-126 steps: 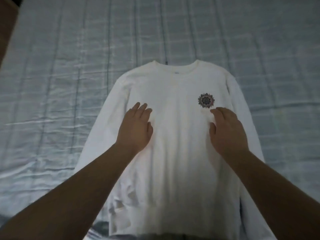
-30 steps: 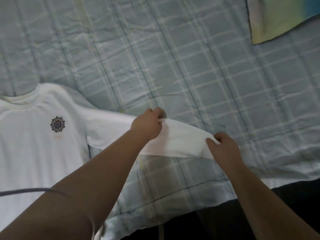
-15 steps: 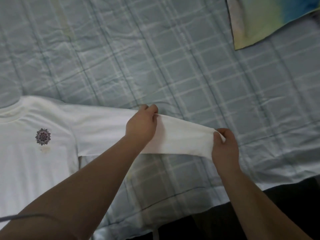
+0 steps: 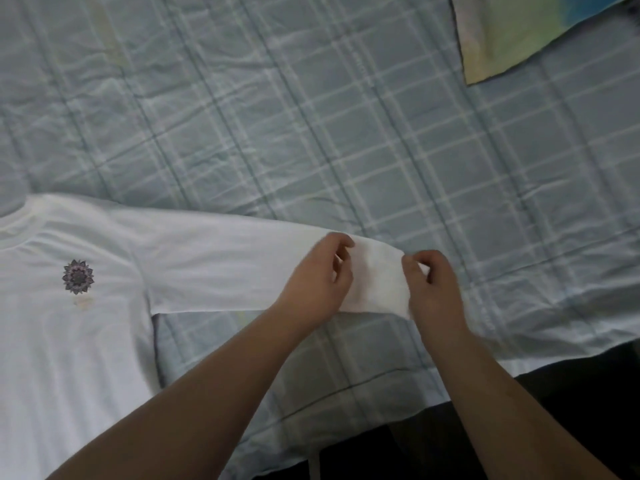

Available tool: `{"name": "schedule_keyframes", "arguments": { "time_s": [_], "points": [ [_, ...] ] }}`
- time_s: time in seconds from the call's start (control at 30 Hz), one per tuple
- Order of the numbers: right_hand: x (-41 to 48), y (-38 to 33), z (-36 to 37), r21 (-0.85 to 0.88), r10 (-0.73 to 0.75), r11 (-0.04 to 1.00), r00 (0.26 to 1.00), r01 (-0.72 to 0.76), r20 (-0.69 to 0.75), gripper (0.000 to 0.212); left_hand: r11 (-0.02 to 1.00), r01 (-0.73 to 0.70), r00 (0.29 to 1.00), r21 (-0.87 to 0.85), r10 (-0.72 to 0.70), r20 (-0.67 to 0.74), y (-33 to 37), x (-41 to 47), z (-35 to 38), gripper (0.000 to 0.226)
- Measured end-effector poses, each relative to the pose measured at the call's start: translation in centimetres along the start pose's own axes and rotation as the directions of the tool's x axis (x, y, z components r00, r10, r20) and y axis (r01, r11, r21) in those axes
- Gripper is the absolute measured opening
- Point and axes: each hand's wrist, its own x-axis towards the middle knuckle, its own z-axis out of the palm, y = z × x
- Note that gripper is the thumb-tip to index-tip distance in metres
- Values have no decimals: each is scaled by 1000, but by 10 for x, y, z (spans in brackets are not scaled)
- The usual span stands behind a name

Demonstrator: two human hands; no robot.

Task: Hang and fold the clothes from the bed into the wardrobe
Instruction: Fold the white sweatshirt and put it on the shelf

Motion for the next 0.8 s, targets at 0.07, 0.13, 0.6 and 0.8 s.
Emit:
{"name": "schedule_keyframes", "arguments": {
  "time_s": [0.07,0.13,0.6,0.8],
  "points": [
    [-14,-11,14,192,19,980,982,-55,187,21,961,100,991,-258,-74,110,9,-16,0,16],
    [-23,-18,29,310,31,942,954,-127,297,27,842,246,969,-481,-203,141,12,-28,-8,32],
    [-108,-48,182,-337,-488,755,825,563,284,31,730,328,809,-600,-545,-221,-136,-109,-160,21],
    [-168,-51,299,-586,-525,194,587,787,616,55,795,258,694,-548,-548,-468,-237,-179,-291,18]
  ]
}}
